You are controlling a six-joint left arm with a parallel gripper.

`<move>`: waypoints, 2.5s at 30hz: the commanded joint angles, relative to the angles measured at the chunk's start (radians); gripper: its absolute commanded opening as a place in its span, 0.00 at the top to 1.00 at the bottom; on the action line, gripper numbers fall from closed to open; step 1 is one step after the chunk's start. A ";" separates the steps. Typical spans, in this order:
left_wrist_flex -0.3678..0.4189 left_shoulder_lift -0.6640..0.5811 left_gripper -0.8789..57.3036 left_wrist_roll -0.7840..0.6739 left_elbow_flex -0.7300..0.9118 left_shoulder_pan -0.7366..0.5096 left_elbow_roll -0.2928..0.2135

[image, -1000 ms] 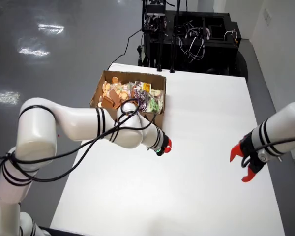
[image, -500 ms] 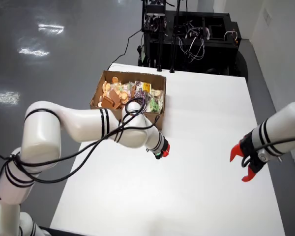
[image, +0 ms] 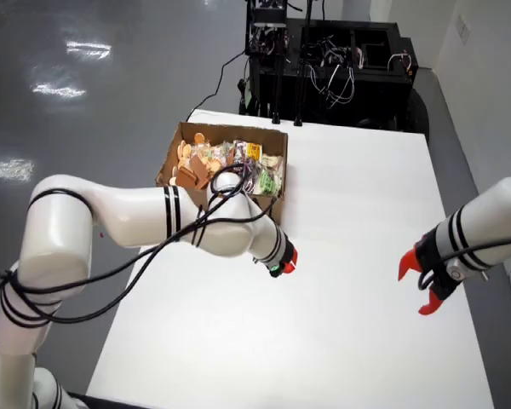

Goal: Grasp a snack and put it in the bin.

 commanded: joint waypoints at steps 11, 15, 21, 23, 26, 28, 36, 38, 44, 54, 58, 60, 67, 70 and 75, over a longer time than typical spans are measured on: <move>0.071 -0.037 0.90 -0.048 -0.011 -0.008 -0.052; 0.112 -0.053 0.89 -0.052 -0.015 -0.014 -0.056; 0.168 -0.063 0.88 -0.053 -0.016 -0.023 -0.058; 0.175 -0.065 0.88 -0.053 -0.017 -0.025 -0.059; 0.181 -0.066 0.88 -0.053 -0.017 -0.028 -0.059; 0.183 -0.067 0.88 -0.053 -0.017 -0.029 -0.059; 0.187 -0.067 0.88 -0.054 -0.017 -0.028 -0.059; 0.187 -0.067 0.88 -0.054 -0.017 -0.027 -0.059; 0.187 -0.067 0.88 -0.054 -0.017 -0.022 -0.059; 0.187 -0.067 0.88 -0.054 -0.017 -0.019 -0.059; 0.187 -0.067 0.88 -0.054 -0.017 -0.020 -0.059; 0.187 -0.067 0.88 -0.054 -0.017 -0.020 -0.059; 0.187 -0.067 0.88 -0.054 -0.017 -0.022 -0.059; 0.187 -0.067 0.88 -0.054 -0.017 -0.023 -0.059; 0.187 -0.067 0.88 -0.054 -0.017 -0.023 -0.059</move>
